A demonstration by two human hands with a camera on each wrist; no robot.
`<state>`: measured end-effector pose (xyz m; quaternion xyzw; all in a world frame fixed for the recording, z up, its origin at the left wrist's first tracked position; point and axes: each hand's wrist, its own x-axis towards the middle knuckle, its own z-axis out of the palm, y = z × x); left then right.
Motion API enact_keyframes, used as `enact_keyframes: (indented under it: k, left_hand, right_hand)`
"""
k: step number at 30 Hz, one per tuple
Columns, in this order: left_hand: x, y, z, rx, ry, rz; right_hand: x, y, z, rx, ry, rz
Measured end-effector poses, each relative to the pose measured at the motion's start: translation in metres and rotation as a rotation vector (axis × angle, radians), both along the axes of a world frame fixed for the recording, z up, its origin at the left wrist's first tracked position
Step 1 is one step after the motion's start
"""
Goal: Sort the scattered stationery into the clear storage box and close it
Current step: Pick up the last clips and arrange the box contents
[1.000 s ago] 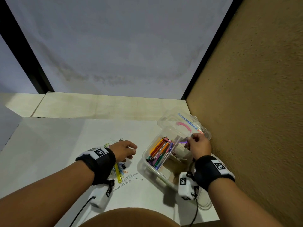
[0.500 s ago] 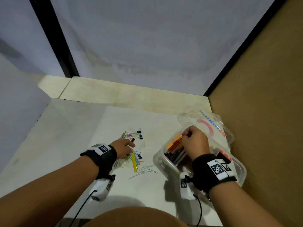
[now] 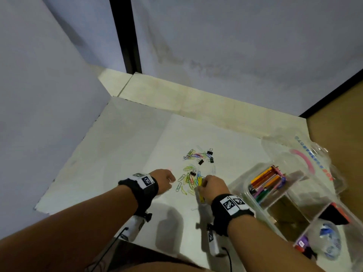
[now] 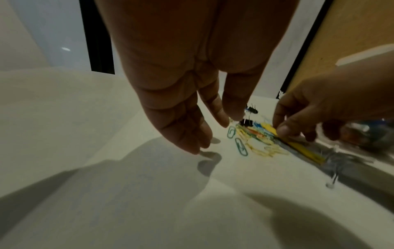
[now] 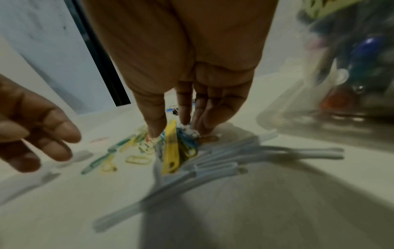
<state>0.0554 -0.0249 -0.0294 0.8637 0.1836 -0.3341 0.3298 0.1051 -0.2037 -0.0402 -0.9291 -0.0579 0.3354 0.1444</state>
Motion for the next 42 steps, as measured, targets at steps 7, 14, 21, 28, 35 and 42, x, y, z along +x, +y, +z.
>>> enact_keyframes:
  k: [7, 14, 21, 28, 35, 42]
  left_hand:
    - [-0.003, 0.003, -0.019, 0.027, 0.014, -0.089]
    - [0.004, 0.005, -0.022, 0.045, -0.005, -0.111]
    - [0.008, 0.002, -0.027, 0.058, -0.052, -0.093]
    - [0.006, -0.007, -0.031, 0.061, -0.081, -0.131]
    - [0.003, -0.004, -0.041, 0.075, -0.071, -0.213]
    - [-0.001, -0.005, -0.040, 0.125, -0.106, -0.252]
  right_hand:
    - [-0.001, 0.016, -0.021, 0.068, -0.071, -0.038]
    - [-0.003, 0.009, -0.024, 0.370, -0.001, -0.358]
    - [0.003, -0.017, -0.014, 0.358, -0.028, -0.614]
    - [-0.020, -0.024, 0.000, -0.052, -0.115, -0.201]
    - [-0.022, -0.024, -0.006, 0.110, -0.103, -0.117]
    - [-0.021, -0.053, -0.016, -0.034, -0.135, 0.078]
